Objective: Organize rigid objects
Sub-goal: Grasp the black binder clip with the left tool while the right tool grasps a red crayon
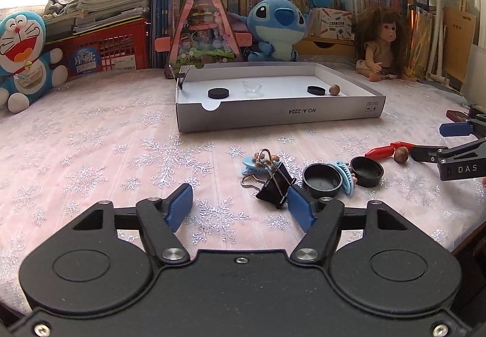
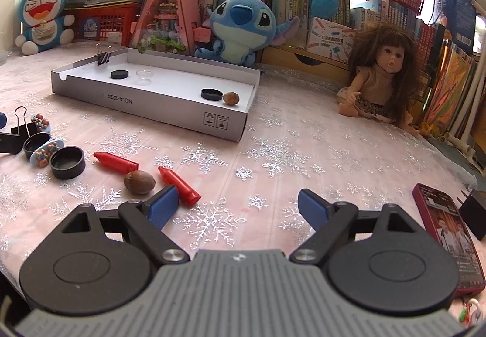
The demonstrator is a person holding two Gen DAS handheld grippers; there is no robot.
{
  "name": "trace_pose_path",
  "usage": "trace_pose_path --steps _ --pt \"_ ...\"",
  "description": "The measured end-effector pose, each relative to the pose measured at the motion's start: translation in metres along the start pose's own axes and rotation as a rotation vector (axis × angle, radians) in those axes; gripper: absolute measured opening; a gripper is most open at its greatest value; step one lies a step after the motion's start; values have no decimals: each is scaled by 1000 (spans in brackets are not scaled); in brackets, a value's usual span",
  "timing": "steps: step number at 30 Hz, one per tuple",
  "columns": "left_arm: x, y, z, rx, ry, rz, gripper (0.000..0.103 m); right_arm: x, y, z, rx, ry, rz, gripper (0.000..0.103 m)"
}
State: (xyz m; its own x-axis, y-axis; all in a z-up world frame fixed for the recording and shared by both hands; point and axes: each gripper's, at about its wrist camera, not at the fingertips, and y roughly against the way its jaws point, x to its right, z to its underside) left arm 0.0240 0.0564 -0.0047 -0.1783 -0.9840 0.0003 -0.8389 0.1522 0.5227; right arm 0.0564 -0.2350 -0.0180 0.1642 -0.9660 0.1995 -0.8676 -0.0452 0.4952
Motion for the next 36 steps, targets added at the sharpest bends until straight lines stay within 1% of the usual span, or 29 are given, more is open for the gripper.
trace_pose_path --steps 2,5,9,12,16,24,28,30,33,36 --pt "-2 -1 -1 1 7 -9 60 1 -1 -1 -5 -8 13 92" --pt "-6 -2 -2 1 28 -31 57 5 -3 -2 -18 -35 32 92" --pt "-11 -4 -4 2 48 -63 56 8 -3 -4 -39 -100 10 92" --pt "-16 -5 -5 1 68 -91 56 4 -3 -5 -39 -100 2 92" --pt "-15 -4 -7 6 81 -91 56 -3 -2 -8 -38 -103 -11 92" --pt "0 -7 -11 19 74 -61 57 -20 -8 -13 -43 -99 -36 92" --pt "8 -14 -13 19 90 -70 57 -25 -10 -14 -46 -125 -34 92" --pt "10 -16 -15 22 106 -71 57 -28 -10 -13 -42 -137 -16 92" --pt "14 -21 -16 16 122 -80 56 -34 -8 -12 -24 -134 41 92" --pt "16 -24 -16 12 133 -89 50 -38 -7 -10 -15 -147 70 92"
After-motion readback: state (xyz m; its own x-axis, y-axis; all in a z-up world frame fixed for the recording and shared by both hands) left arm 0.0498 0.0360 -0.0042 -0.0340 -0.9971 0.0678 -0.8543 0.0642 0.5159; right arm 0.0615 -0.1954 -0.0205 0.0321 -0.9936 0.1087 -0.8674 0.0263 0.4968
